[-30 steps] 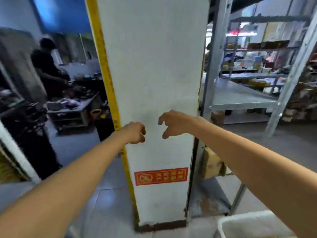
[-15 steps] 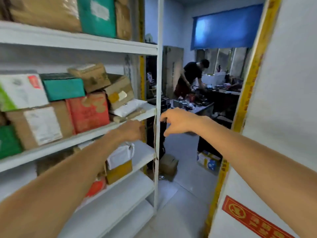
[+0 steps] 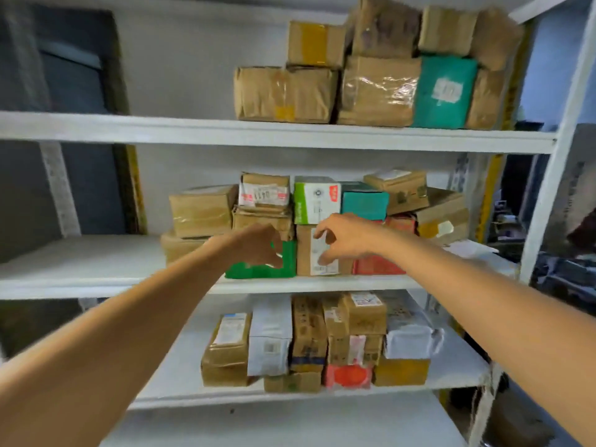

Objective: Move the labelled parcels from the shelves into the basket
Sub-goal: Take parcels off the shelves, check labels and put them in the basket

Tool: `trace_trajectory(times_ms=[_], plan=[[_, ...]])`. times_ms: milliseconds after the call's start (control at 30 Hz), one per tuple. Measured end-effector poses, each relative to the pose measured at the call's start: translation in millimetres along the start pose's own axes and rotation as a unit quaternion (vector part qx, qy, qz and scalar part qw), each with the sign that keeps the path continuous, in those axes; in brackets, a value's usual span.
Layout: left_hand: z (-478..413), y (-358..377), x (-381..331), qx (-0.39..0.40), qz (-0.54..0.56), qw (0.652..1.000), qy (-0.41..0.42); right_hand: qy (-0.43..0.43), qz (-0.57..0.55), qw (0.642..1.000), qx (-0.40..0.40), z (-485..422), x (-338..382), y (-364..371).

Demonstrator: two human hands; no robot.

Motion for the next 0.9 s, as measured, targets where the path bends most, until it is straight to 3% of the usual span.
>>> trace_trajectory(times_ms=[133,400,900], plan=[[14,-41,48,-0.022,-0.015,0.999,-0.031,-0.041,-0.017,0.999,-0.018,-40,41,-14],[11,-105,80,-0.083,-0.054,0.995,-0.025,-0.033,0.003,0.997,-0.068,-84,62,-70],[-27,-219,-9,-0.198,-0.064,0.978,0.003,-0.018,0.013,0.986,-0.167,-78,17,-204]])
Point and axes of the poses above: each hand's wrist, its own z-axis away from the middle knuckle, its own y-axis out of the palm, x = y × z, the point moved 3 cm from there along -z, towards the middle knuckle
